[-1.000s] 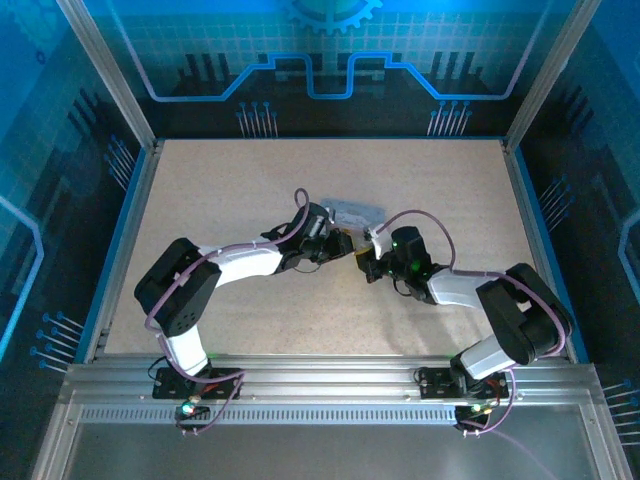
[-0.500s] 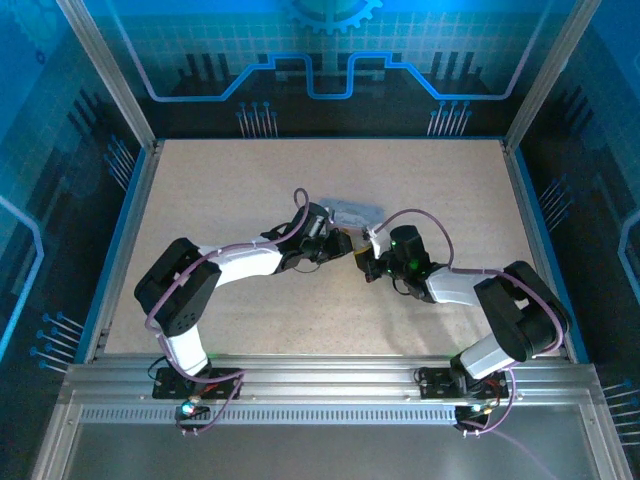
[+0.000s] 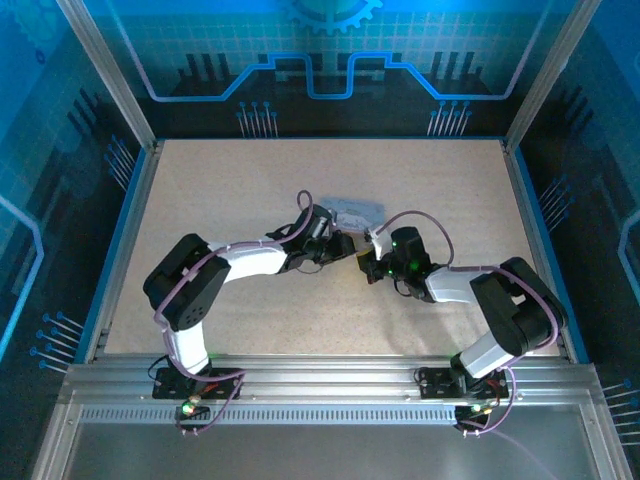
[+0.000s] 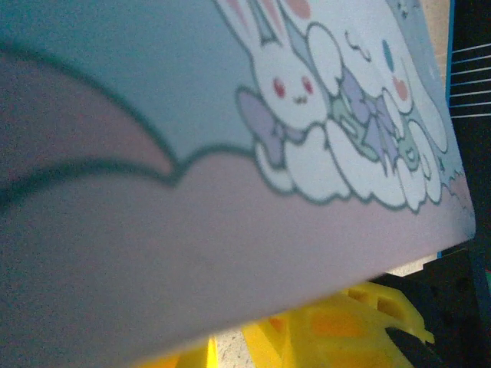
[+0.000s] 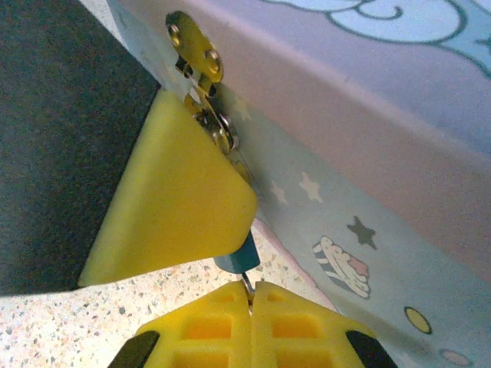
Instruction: Unlock a padlock with a key
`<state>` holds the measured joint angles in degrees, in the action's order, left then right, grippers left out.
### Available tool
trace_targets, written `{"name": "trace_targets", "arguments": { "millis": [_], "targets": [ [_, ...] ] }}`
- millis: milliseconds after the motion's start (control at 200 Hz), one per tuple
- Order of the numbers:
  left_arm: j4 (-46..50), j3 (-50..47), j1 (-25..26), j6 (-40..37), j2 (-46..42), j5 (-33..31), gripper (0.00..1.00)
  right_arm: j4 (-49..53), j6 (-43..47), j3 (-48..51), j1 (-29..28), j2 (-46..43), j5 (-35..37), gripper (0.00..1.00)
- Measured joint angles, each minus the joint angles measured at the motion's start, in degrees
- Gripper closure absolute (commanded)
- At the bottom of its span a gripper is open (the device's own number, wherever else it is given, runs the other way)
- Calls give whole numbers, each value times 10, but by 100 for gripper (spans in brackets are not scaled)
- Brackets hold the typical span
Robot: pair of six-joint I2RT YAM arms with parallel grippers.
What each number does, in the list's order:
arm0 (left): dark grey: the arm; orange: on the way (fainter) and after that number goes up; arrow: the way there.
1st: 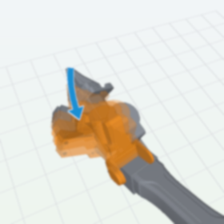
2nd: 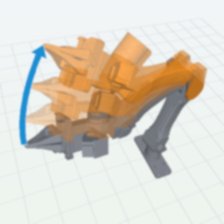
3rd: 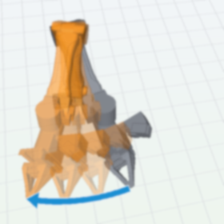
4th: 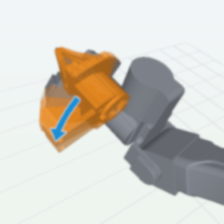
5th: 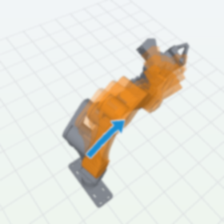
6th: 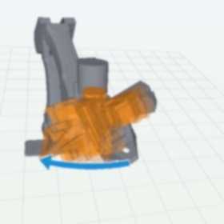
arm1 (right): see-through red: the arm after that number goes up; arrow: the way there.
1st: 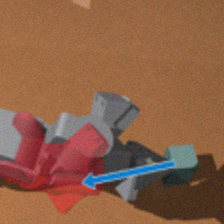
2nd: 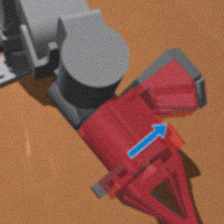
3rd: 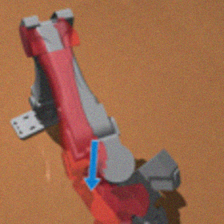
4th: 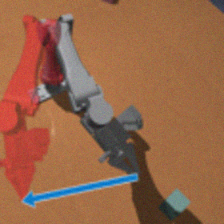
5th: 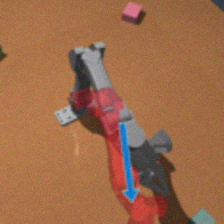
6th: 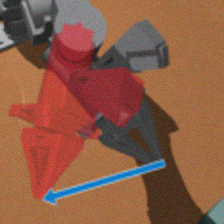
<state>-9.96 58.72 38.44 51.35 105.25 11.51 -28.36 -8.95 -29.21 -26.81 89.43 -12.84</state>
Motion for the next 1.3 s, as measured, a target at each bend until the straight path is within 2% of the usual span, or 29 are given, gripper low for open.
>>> {"name": "trace_targets", "arguments": {
  "millis": [345, 615, 760, 1096, 1301],
  "targets": [
    [-22, 0, 3, 13, 37, 19, 81, -5, -1, 12, 2, 26, 2, 100],
    [-23, 0, 3, 12, 37, 17, 66, -13, -5, 12, 2, 29, -2, 100],
    [-26, -5, 4, 13, 35, 16, 56, -5, -10, 5, 2, 29, -16, 100],
    [-50, -64, 2, 27, -28, 18, 37, 59, -27, -41, 2, 29, -43, 100],
    [-61, -116, -12, 30, -88, 14, 33, 108, -40, -69, 2, 29, -57, 100]
  ]
}}
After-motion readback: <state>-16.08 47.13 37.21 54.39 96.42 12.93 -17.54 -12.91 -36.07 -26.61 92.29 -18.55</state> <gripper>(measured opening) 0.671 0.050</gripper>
